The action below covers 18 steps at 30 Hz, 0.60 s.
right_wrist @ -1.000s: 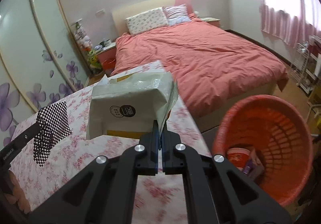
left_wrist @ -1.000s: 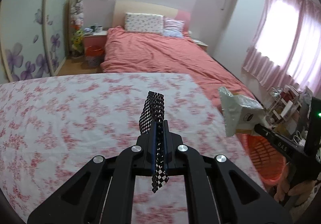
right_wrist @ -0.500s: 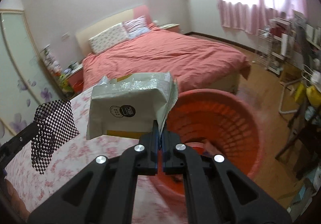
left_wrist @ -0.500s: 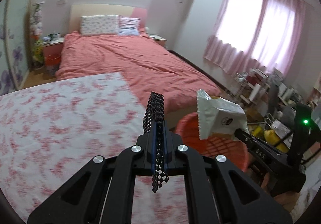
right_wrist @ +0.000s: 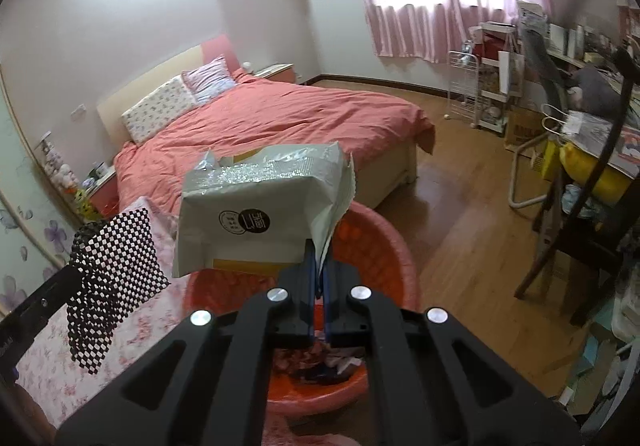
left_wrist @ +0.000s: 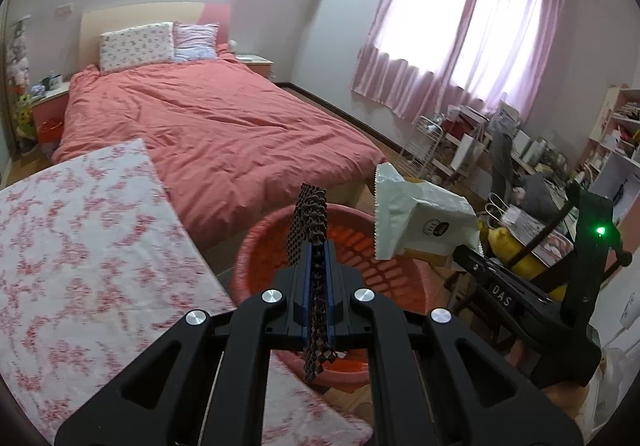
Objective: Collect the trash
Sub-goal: 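Carry mesh pad and wipes packet over the orange basket and open both grippers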
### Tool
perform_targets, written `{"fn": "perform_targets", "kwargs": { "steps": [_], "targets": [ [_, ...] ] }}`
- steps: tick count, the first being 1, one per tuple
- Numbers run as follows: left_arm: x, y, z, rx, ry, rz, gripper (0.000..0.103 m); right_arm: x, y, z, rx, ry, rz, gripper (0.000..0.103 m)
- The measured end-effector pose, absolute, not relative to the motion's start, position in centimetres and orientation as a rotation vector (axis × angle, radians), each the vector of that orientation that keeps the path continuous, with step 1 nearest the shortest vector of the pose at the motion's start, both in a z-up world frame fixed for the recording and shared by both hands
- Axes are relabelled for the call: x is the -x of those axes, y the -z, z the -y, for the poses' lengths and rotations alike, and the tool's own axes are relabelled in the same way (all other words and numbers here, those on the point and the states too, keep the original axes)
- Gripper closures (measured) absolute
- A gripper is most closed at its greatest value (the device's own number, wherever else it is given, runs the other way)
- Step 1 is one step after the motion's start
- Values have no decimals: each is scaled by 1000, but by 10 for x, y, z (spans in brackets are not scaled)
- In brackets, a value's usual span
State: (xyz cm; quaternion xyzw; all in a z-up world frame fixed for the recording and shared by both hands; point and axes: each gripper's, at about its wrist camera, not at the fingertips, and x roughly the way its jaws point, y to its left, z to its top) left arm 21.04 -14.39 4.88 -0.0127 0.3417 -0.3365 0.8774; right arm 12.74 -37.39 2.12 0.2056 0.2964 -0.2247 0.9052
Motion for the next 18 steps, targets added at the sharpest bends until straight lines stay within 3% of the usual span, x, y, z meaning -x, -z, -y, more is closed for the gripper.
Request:
{"fn": "perform_targets", "kwargs": {
  "steps": [8, 14, 16, 18],
  "targets": [
    [-206, -31, 177, -3, 730, -760, 97, -125, -8, 394, -452, 485, -632, 97],
    [-214, -16, 178, 1, 702, -828, 96, -134, 1, 397, -464, 446, -660, 87],
    [-217, -11, 175, 5, 685, -846, 86, -136, 4, 396, -472, 427, -665, 83],
    [-218, -8, 171, 12, 666, -852, 75, -137, 4, 391, -470, 414, -669, 72]
  ]
}}
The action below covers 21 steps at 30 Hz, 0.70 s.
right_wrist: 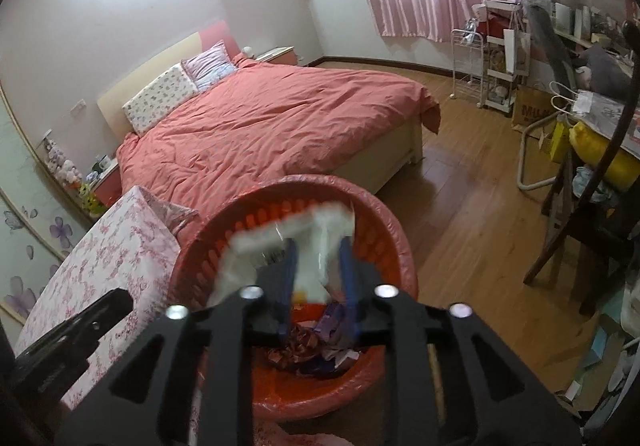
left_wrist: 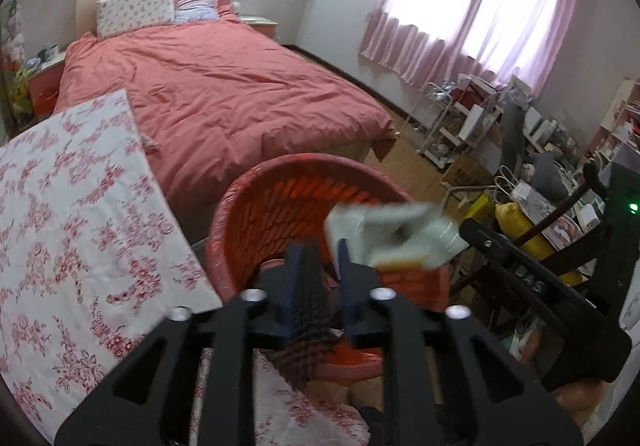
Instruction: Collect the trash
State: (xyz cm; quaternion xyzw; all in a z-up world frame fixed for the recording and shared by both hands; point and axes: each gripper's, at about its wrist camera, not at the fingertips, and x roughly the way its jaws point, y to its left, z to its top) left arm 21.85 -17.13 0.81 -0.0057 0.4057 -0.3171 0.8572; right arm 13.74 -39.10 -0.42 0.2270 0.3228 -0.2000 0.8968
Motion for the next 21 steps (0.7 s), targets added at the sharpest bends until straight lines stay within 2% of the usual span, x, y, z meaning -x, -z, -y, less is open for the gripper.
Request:
{"fn": "perform_targets", "kwargs": {
  "steps": [1, 3, 5, 8, 10, 15, 17, 21],
  "targets": [
    [-219, -7, 169, 18, 661, -855, 71, -137, 4, 389, -467, 410, -668, 69],
    [-219, -6, 166, 24, 654, -860, 70, -136, 4, 387, -460, 405, -666, 62],
    [-218, -7, 163, 24, 642, -861, 68, -134, 3, 386, -457, 405, -663, 59],
    [-212, -10, 156, 20, 625, -852, 63, -129, -3, 383, -448, 412, -648, 48],
    [-210, -15, 148, 14, 606, -833, 53, -122, -9, 378, -429, 418, -626, 41],
    [-190, -33, 119, -11, 526, -746, 32, -98, -27, 361, -372, 417, -554, 9],
    [-181, -39, 105, -22, 484, -714, 23, -84, -35, 346, -313, 439, -514, 4],
    [-159, -46, 75, -43, 353, -660, 7, -60, -49, 317, -191, 504, -455, 4]
  ]
}}
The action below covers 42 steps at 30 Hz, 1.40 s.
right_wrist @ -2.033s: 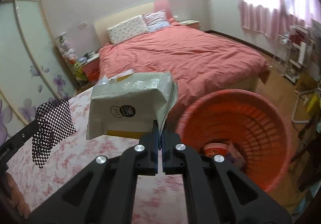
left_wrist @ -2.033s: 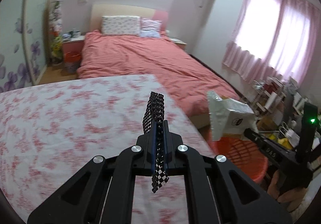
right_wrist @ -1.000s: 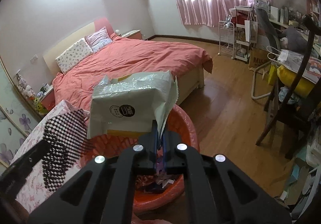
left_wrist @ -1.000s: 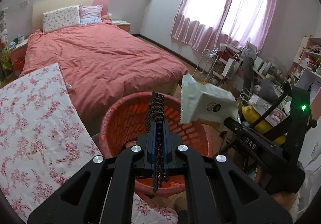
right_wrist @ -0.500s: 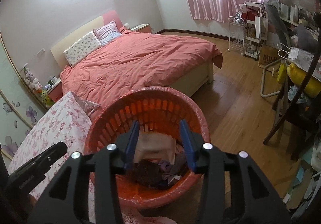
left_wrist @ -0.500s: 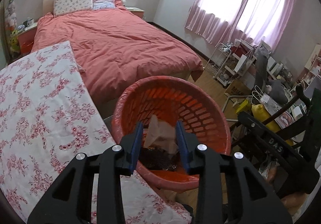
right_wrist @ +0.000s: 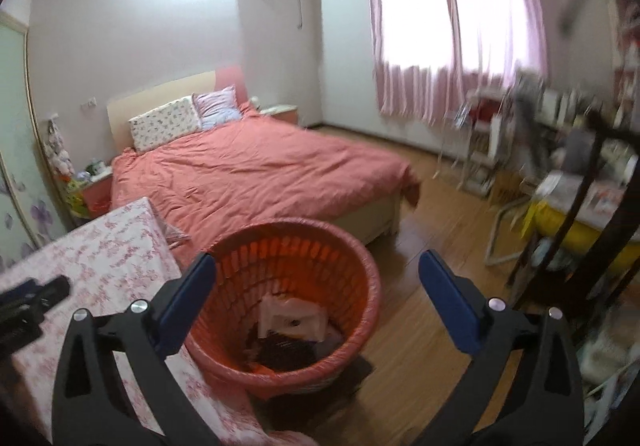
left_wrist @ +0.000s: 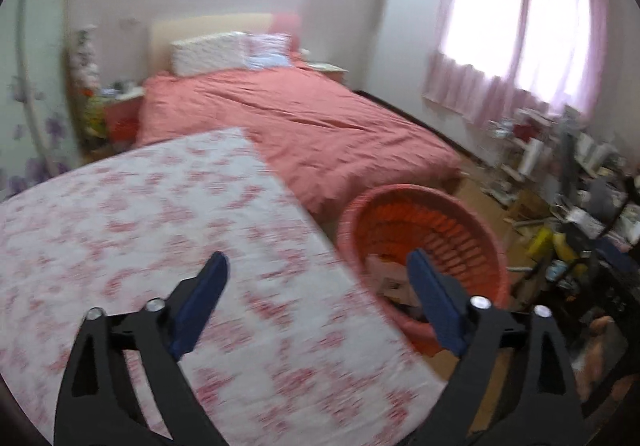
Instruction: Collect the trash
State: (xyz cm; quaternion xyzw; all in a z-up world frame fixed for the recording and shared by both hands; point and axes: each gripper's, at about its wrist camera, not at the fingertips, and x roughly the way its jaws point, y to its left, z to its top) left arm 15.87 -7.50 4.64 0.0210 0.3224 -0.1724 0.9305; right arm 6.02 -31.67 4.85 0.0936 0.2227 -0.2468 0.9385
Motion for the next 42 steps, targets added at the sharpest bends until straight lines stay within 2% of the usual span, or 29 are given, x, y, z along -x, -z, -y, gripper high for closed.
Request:
{"fn": "perform_targets", "kwargs": {
  "steps": [2, 7, 19, 28, 42],
  "targets": [
    [-143, -48, 59, -62, 255, -622, 2, -45, -53, 303, -149, 533, -413, 4],
    [-111, -48, 24, -56, 151, -581, 2, 1, -56, 269, -79, 592, -291, 4],
    [-20, -33, -36, 20, 10, -449, 2, 76, -48, 199, -59, 499, -266, 4],
    [19, -18, -46, 25, -7, -440, 2, 91, -28, 158, -10, 437, -357, 4],
    [28, -2, -51, 32, -35, -491, 3, 89, -8, 158, -42, 441, -468, 4]
  ]
}}
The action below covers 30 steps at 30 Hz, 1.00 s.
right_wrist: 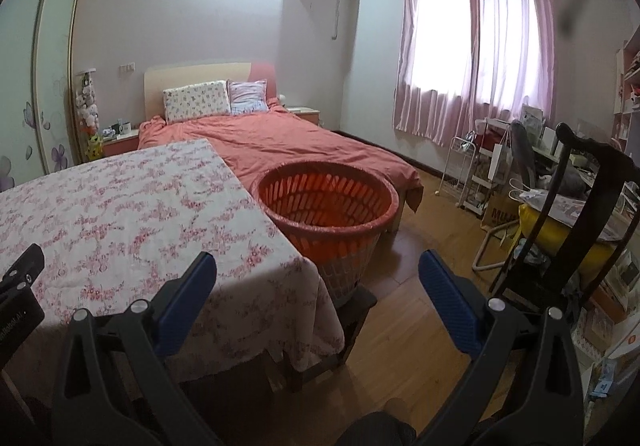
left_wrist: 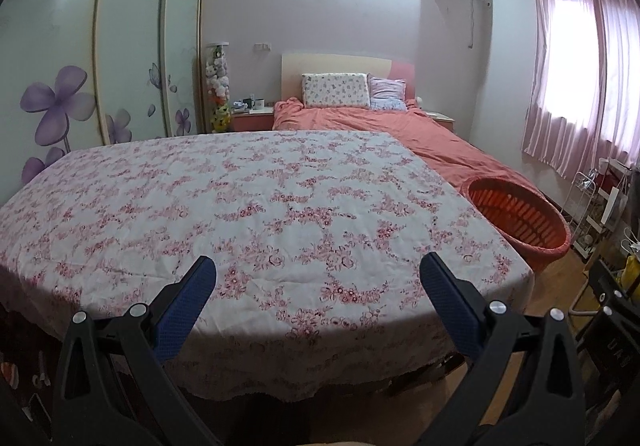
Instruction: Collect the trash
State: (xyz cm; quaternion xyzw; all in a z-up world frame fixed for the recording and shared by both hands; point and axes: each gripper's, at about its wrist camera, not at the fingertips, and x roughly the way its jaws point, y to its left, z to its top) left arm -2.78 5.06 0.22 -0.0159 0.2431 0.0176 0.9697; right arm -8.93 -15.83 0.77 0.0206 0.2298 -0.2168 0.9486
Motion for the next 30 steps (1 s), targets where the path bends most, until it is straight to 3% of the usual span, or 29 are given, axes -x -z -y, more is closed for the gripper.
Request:
{"fn": "perform_targets", "kwargs": {
  "steps": [30],
  "targets": [
    [14, 11, -26, 50, 45, -607, 3, 75, 8, 180, -49, 504, -540, 4]
  ]
}}
